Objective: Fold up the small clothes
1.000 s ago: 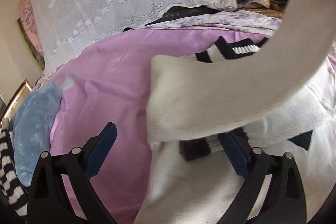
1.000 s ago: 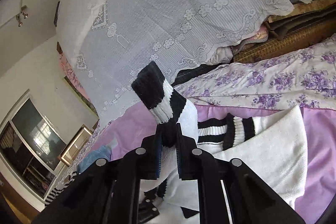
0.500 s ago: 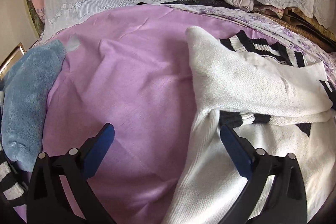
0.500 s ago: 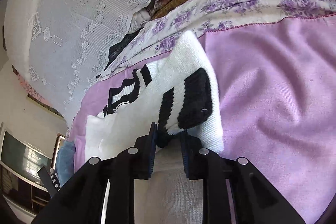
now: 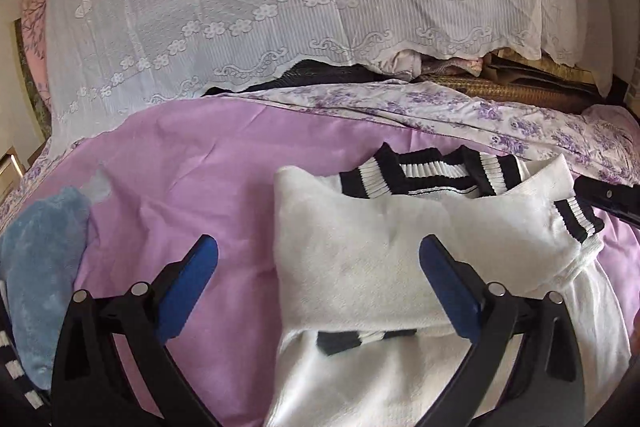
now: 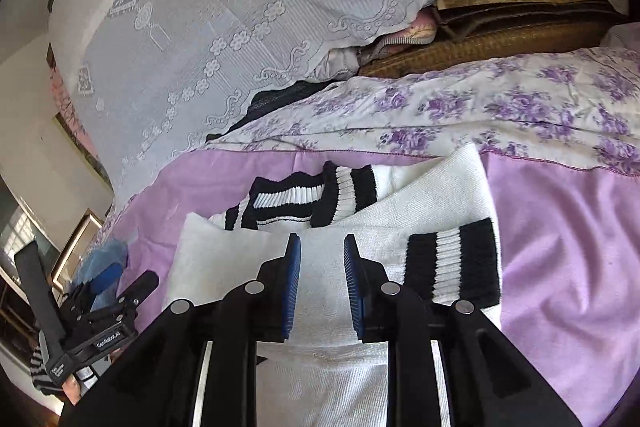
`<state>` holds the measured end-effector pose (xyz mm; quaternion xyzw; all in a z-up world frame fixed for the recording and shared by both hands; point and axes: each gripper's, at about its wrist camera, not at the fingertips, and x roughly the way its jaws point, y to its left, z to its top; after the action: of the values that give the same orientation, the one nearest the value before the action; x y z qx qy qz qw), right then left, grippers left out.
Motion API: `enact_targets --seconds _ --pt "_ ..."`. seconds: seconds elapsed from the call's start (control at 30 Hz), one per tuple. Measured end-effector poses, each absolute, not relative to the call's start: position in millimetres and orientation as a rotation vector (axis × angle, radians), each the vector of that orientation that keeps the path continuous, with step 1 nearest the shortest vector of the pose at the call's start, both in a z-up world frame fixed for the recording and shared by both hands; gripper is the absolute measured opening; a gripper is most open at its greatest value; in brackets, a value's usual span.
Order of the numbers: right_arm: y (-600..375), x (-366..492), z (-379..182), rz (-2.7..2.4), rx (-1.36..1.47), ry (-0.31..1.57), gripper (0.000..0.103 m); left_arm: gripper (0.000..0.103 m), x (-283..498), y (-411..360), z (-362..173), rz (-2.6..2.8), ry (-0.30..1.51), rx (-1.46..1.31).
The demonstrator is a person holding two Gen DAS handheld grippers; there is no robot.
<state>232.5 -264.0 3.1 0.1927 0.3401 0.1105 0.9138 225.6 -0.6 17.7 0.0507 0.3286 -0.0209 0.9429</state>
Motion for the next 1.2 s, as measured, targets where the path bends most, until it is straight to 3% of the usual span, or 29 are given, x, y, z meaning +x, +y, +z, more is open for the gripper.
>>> enact_targets --seconds 0.13,0.2,0.3,0.47,0.63,0.73,0.8,0.83,1.07,1.2 --pt "-278.4 254.2 -24.0 0.175 0.402 0.784 0.023 0.099 270.1 -0.5 -19.2 0.05 0.789 0.128" --pt "-298.5 261.9 -41.2 0.158 0.448 0.826 0.0 0.099 287.4 22.4 -42.2 0.062 0.896 0.025" --pt "-320.2 263.2 -49.1 0.191 0.572 0.824 0.0 0.099 293.6 68.9 -44.7 0.033 0.936 -0.24" --pt "-311.7 255.0 -23.7 0.124 0.501 0.728 0.006 0.098 280.7 92.1 -20.3 0.034 0.826 -0.324" --pt "-301.6 280.9 -11.9 0.144 0.455 0.718 0.007 0.098 296.5 55.2 -3.3 0.03 0.781 -0.091" --pt "-314.1 302.0 -36.0 0.084 0.476 0.795 0.019 0.099 324.4 52.1 -36.4 0.18 0.879 0.028" --pt "-327.9 309.3 -55.3 0.089 0.536 0.823 0.002 0.099 331.9 73.5 -45.5 0.155 0.935 -0.103" --pt "-335.9 307.8 -57.1 0.089 0.588 0.819 0.0 0.099 328.8 81.2 -41.4 0.163 0.917 -0.138" --pt "-317.6 275.4 -24.0 0.117 0.51 0.687 0.01 0.098 284.7 80.7 -6.1 0.044 0.728 -0.202" --pt "-289.5 276.0 -30.0 0.134 0.386 0.762 0.038 0.098 291.4 52.4 -22.3 -0.008 0.808 -0.094"
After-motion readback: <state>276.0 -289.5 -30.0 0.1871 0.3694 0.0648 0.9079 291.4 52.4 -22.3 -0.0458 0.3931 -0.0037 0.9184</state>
